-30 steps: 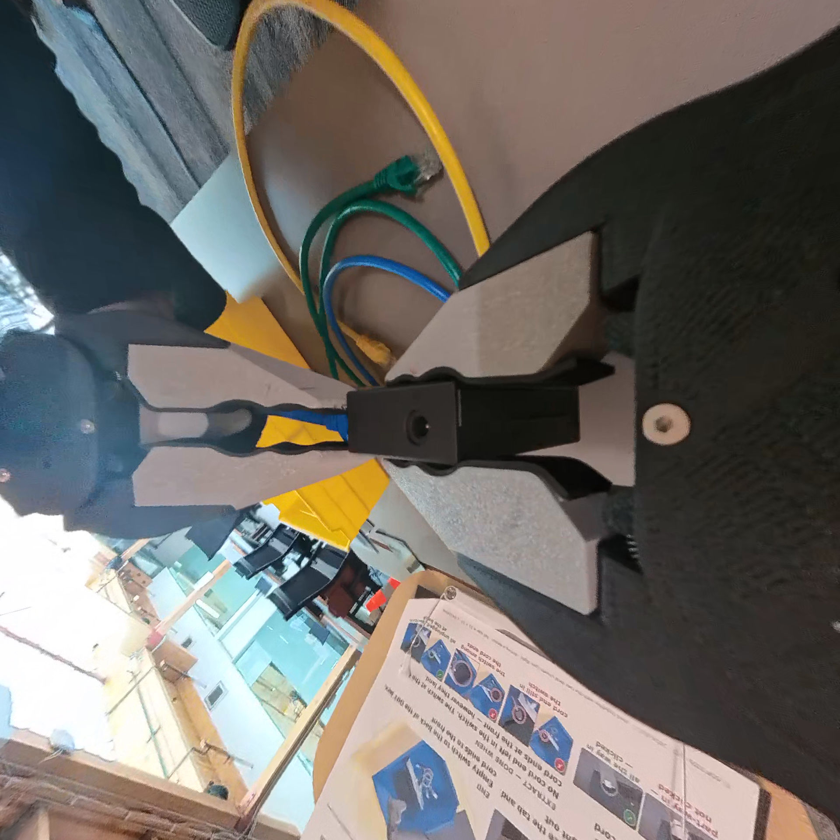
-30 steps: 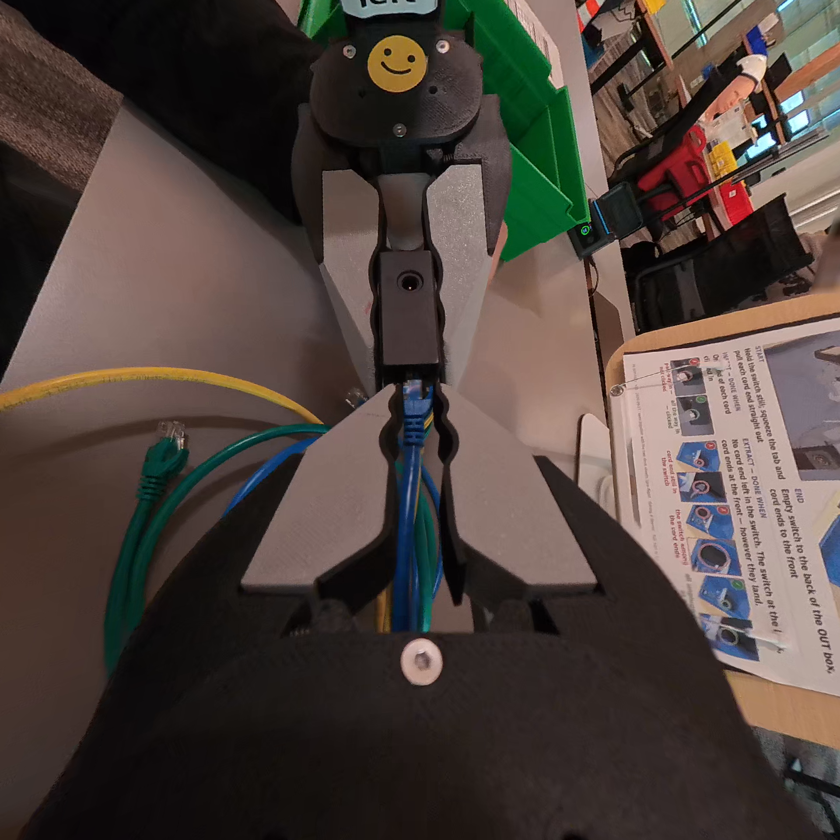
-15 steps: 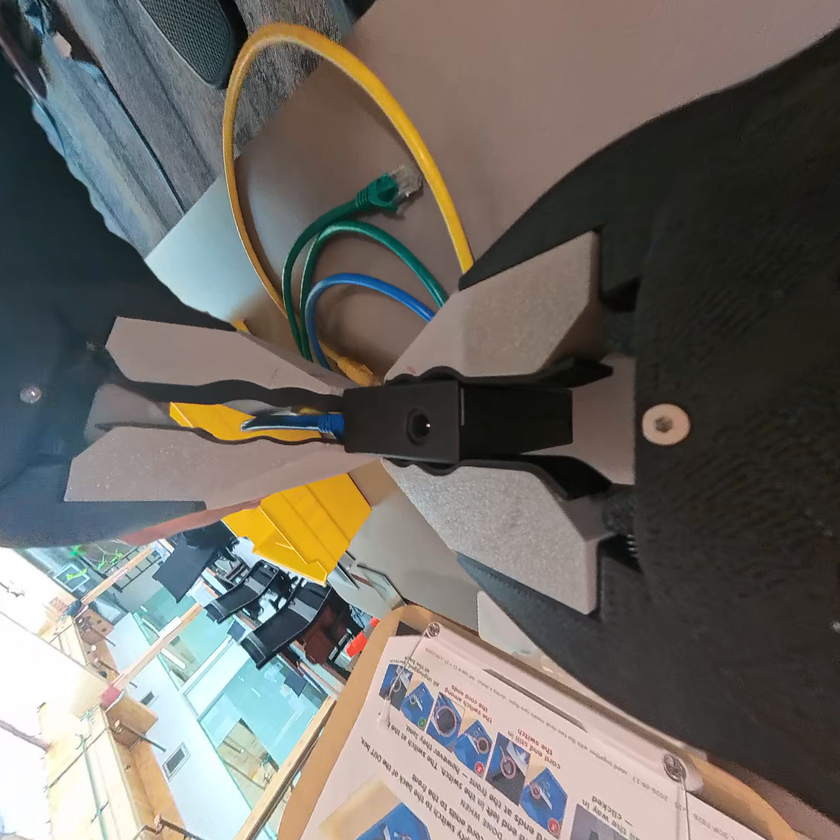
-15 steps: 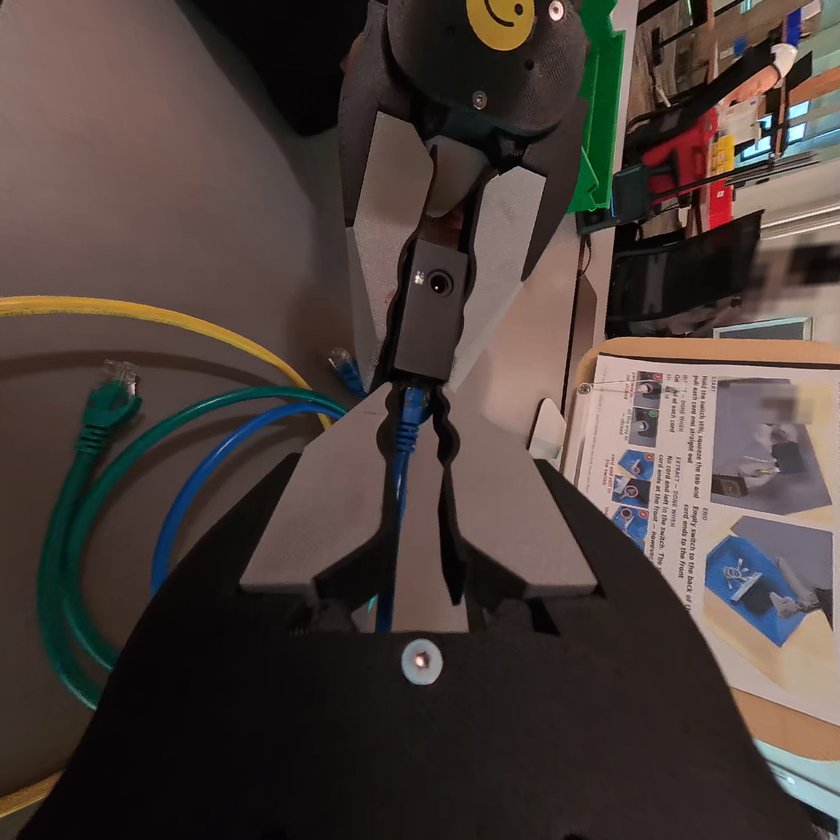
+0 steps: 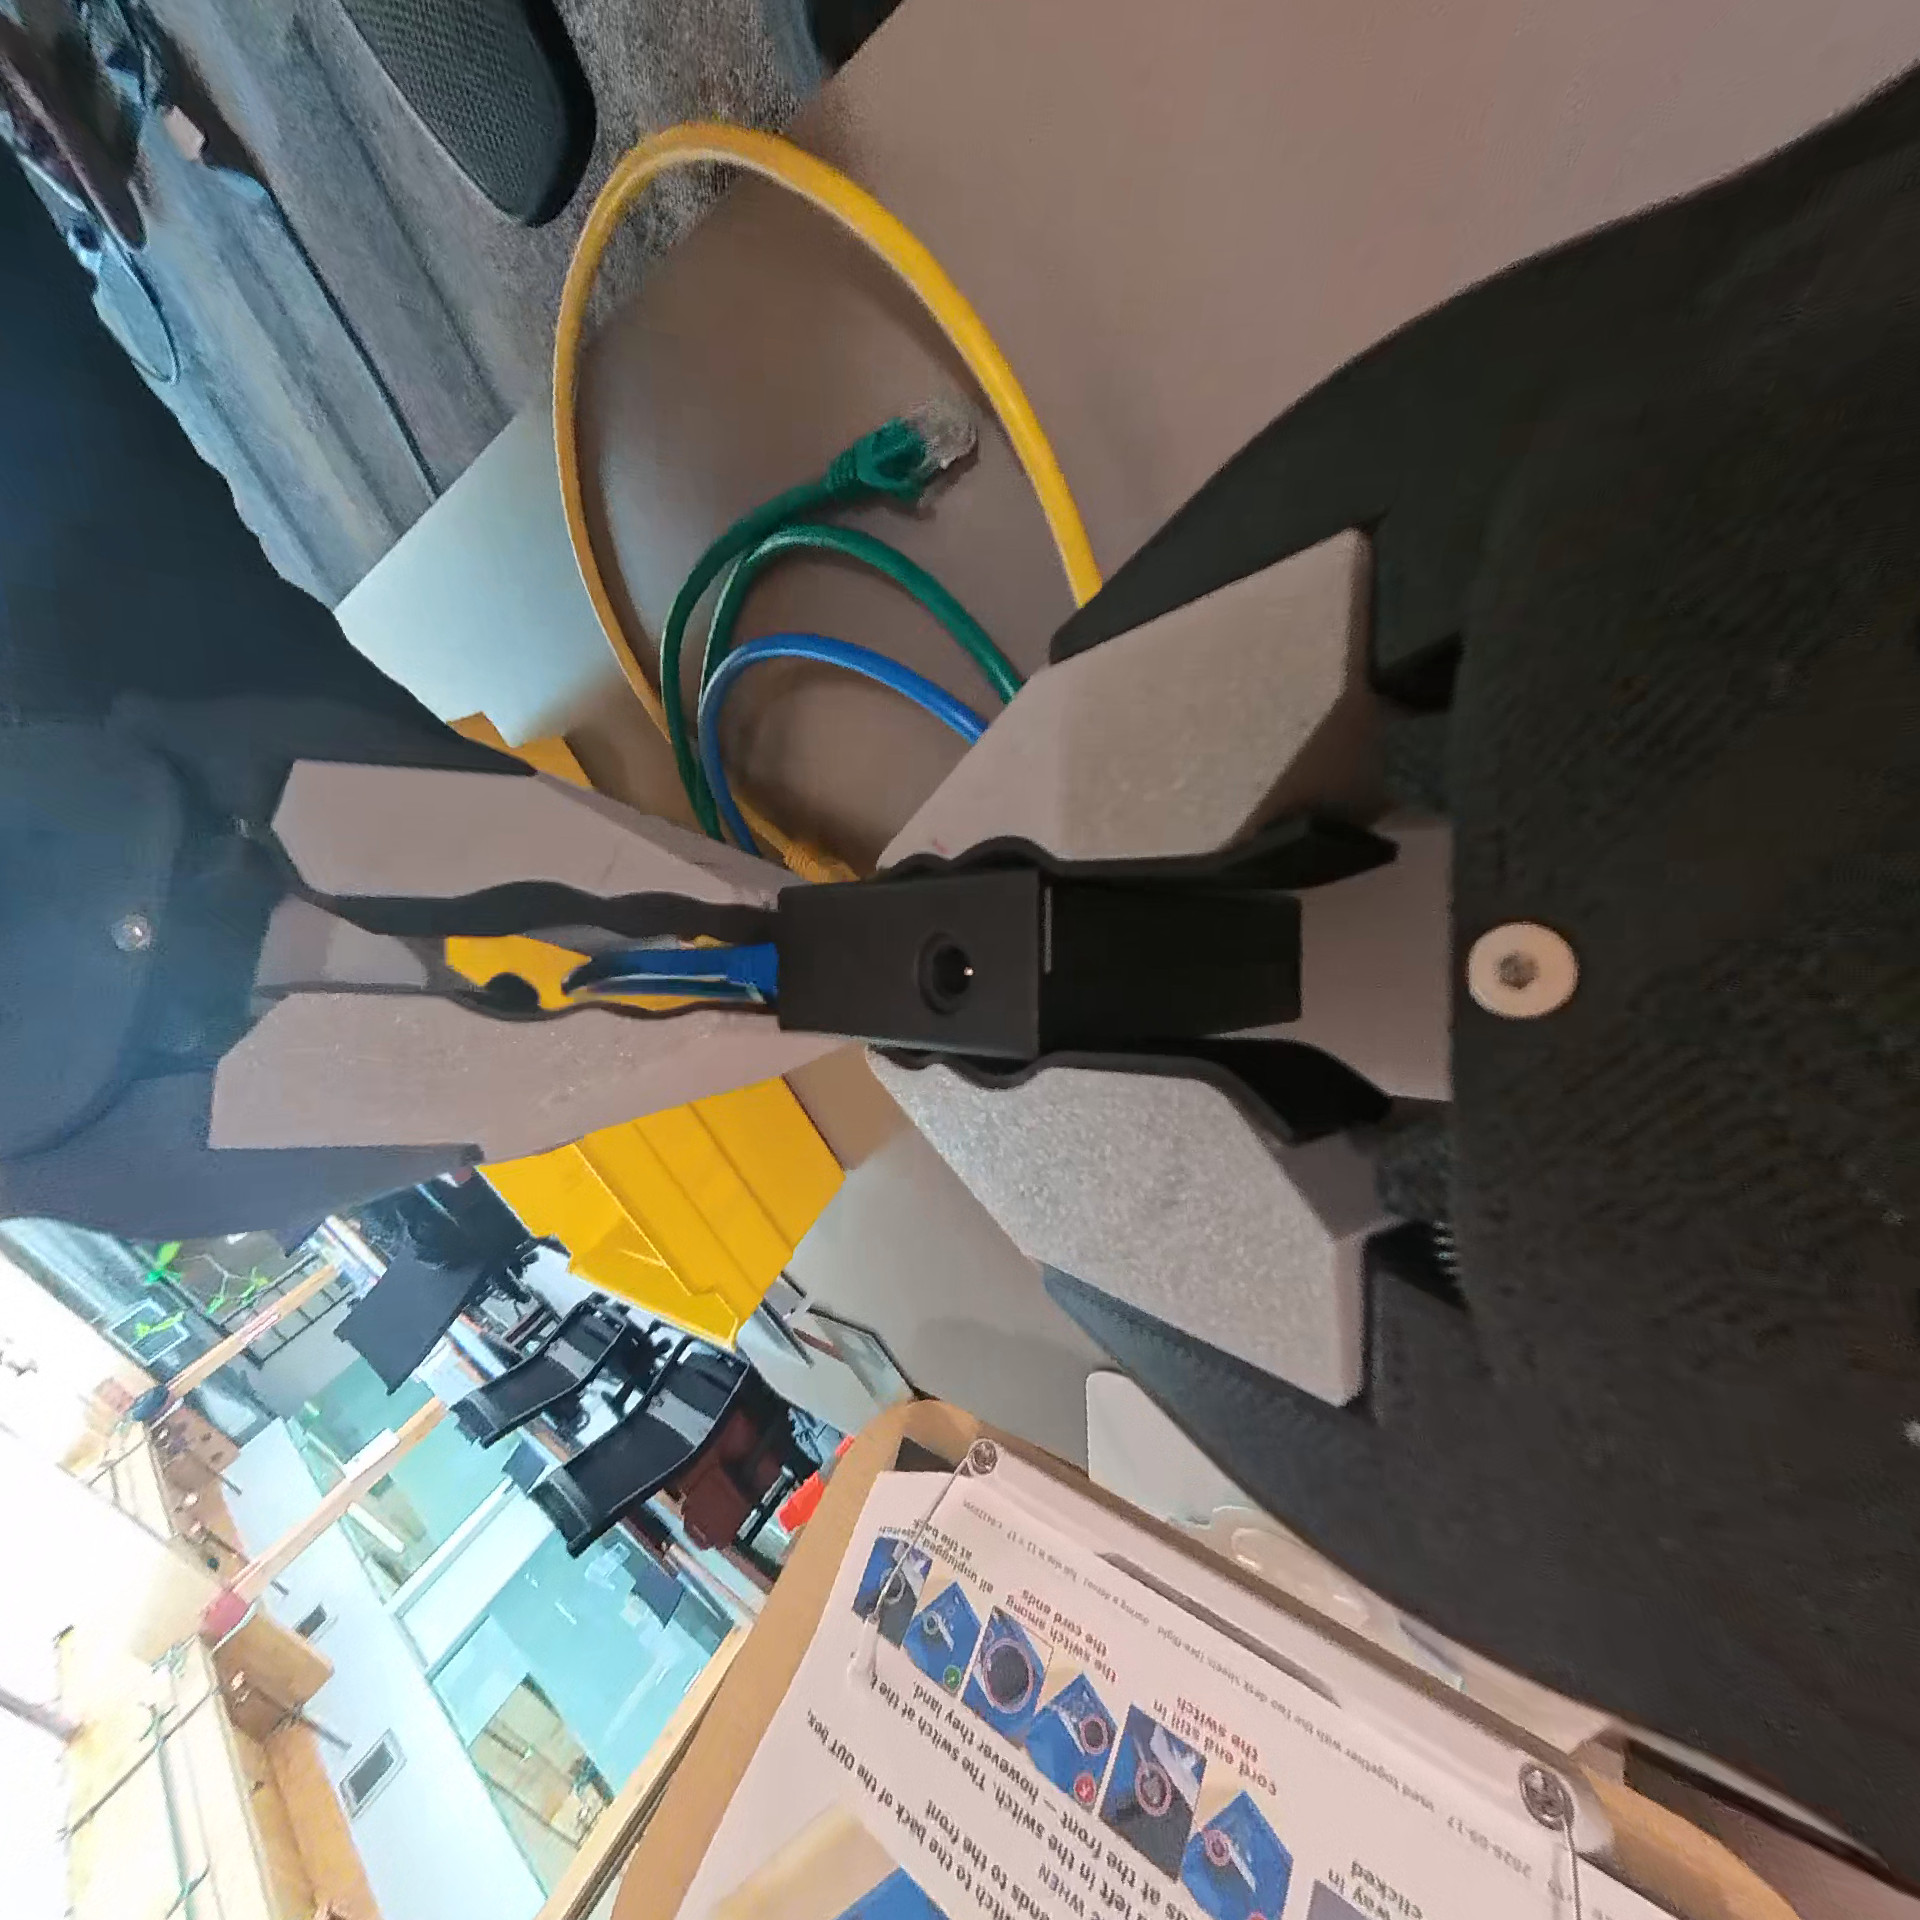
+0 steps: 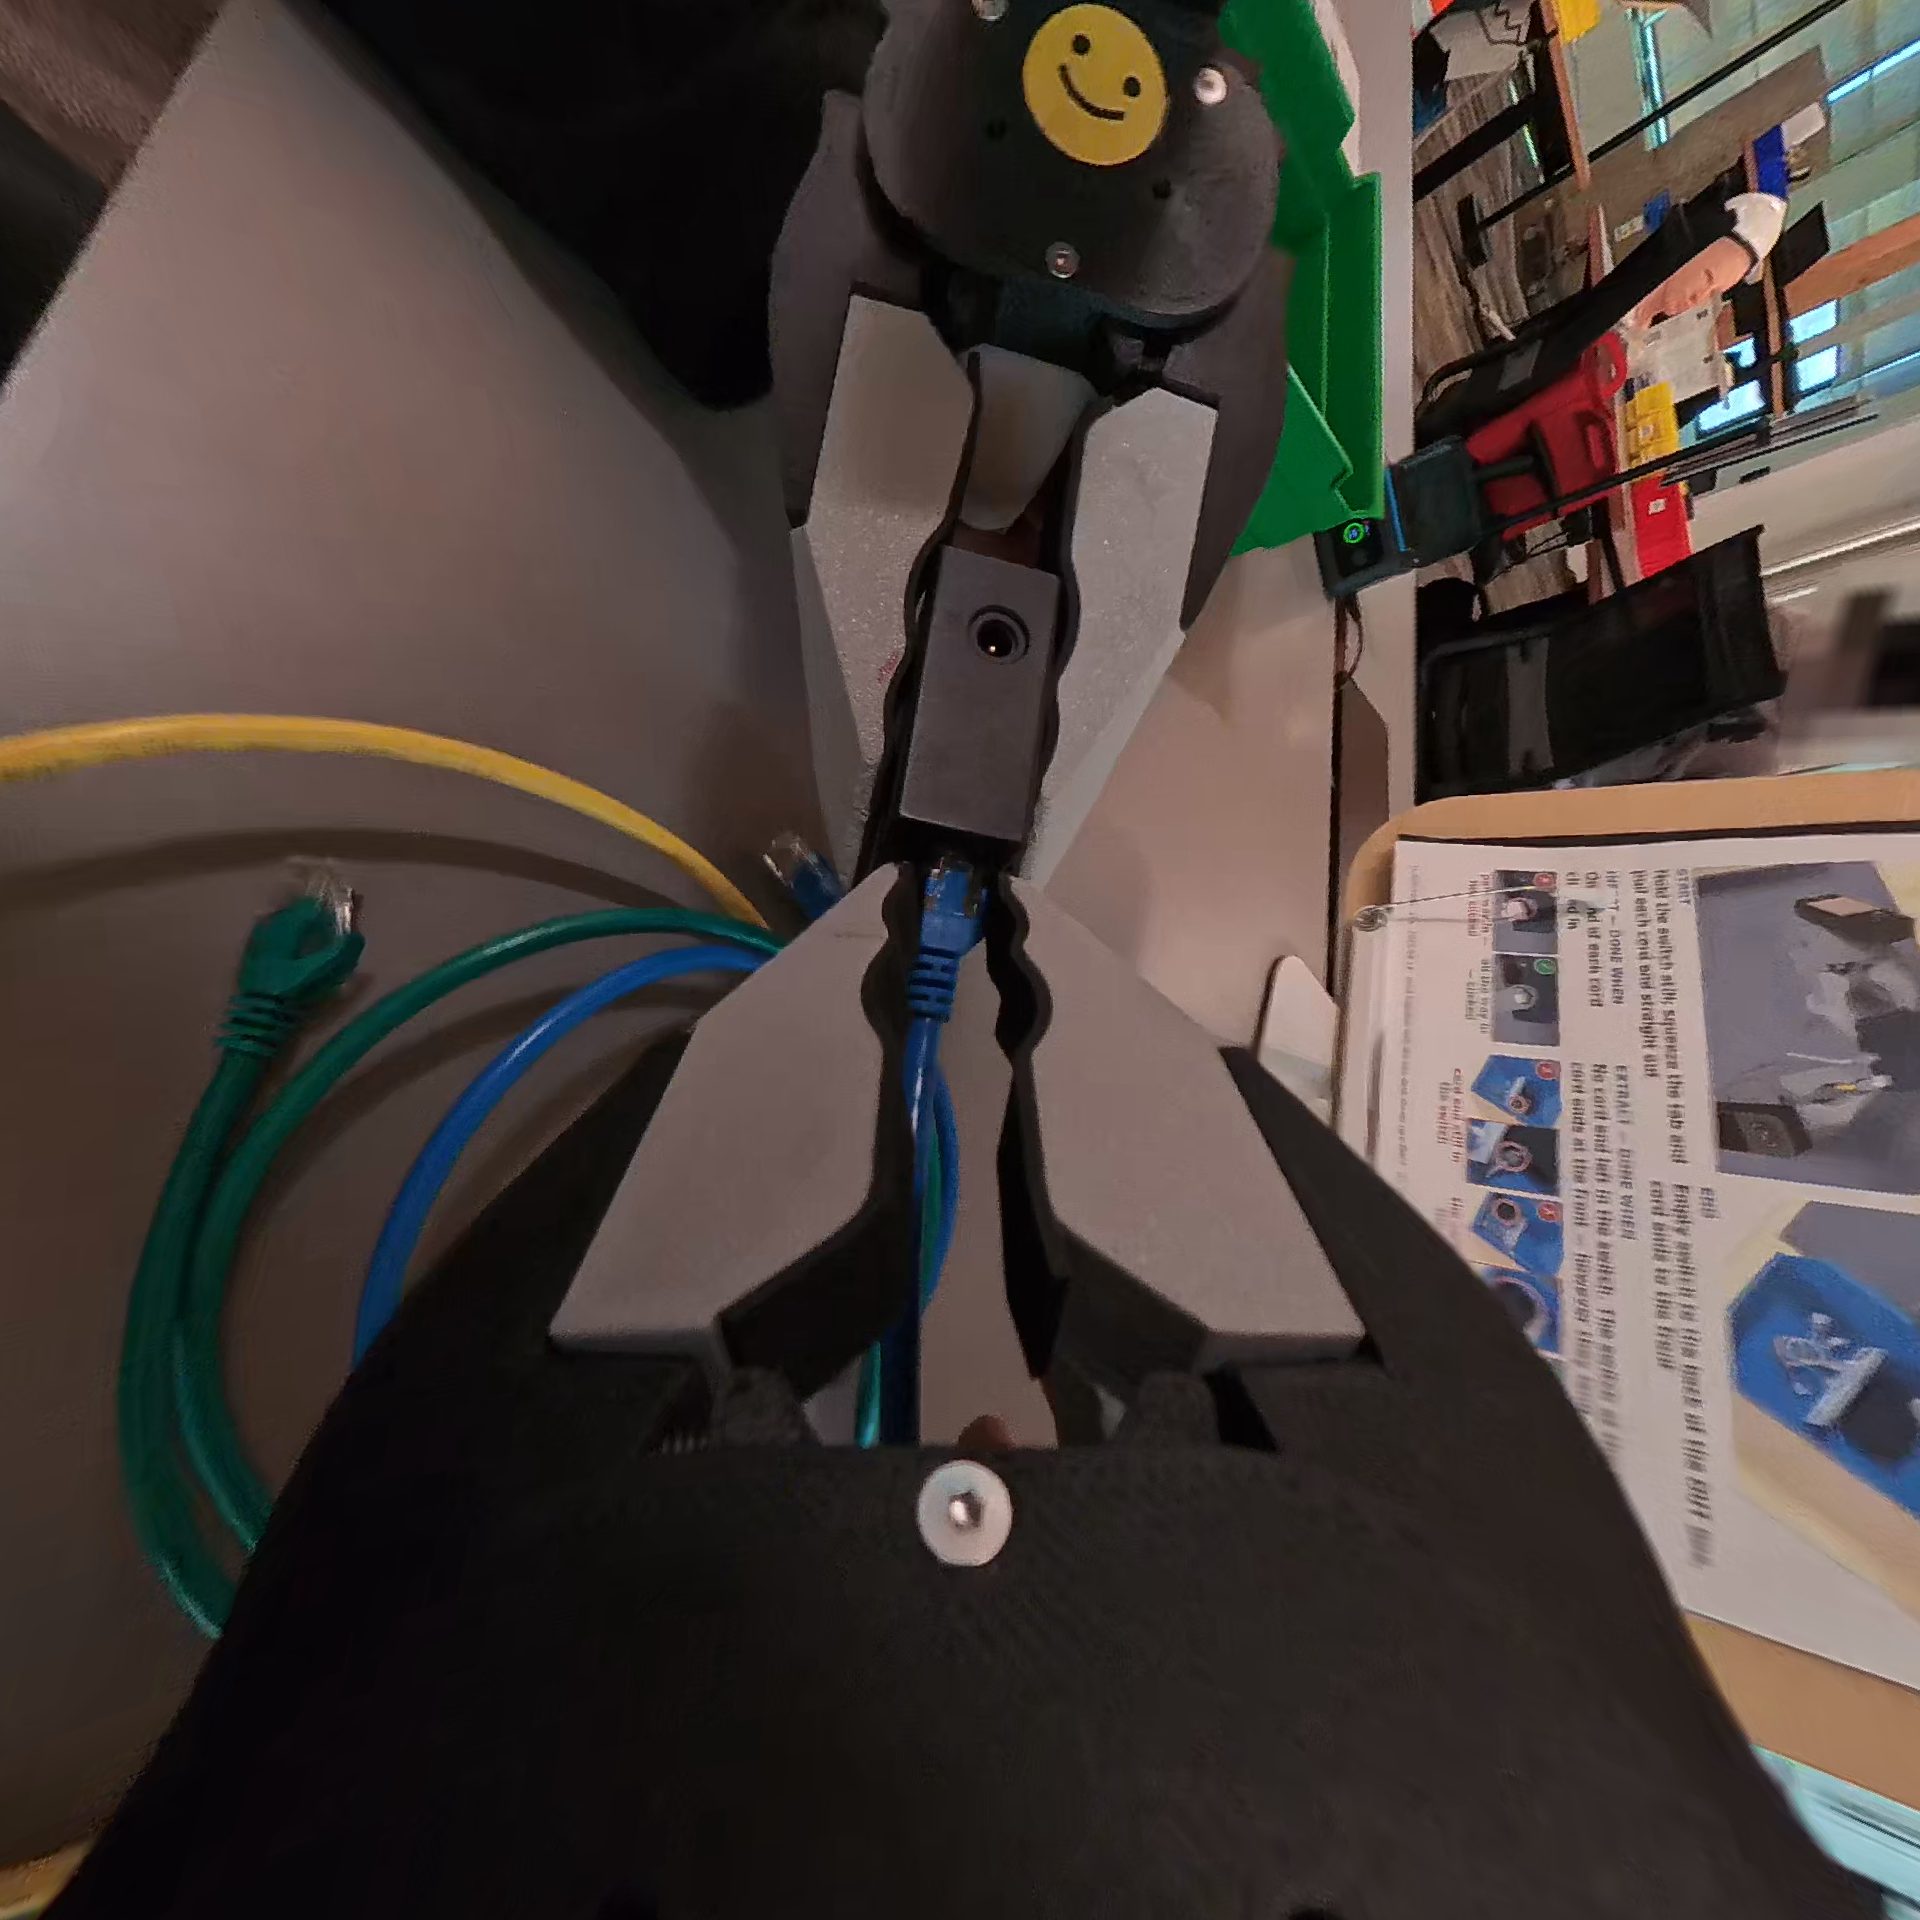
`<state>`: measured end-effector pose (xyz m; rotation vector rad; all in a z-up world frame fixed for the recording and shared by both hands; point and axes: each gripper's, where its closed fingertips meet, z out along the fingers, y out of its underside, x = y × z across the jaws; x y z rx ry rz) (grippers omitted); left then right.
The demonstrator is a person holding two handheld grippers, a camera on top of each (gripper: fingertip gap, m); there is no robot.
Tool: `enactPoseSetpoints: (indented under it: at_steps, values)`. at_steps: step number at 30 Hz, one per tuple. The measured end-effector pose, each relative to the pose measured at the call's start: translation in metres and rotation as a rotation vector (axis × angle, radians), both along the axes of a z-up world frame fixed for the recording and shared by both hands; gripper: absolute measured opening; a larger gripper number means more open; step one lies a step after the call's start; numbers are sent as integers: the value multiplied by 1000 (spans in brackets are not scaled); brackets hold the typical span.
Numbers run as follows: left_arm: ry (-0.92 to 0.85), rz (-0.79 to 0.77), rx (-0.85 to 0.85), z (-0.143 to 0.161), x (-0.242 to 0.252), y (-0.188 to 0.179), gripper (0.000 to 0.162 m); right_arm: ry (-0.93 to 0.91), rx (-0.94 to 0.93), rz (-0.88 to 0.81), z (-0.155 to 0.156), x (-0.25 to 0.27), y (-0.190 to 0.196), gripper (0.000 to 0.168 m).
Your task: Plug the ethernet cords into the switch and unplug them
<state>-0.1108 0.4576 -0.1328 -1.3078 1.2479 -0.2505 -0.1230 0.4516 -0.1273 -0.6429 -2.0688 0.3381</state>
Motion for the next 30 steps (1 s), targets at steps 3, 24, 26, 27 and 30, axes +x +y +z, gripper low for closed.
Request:
enactPoseSetpoints:
  at_steps: [3,24,26,27,30]
  values:
    - [14,-33,-18,-5,4,-4,27,-45,225,3,-4,6,-3,9]
    - [-123,75,23,20,-6,19,26,149,219,-106,65,22,11,9]
    - [-151,107,29,22,-13,22,26,200,190,-150,81,26,22,9]
    - [-151,149,50,23,-18,27,26,214,180,-188,88,29,29,9]
    - [-168,300,137,32,-36,43,27,251,175,-279,109,41,49,9]
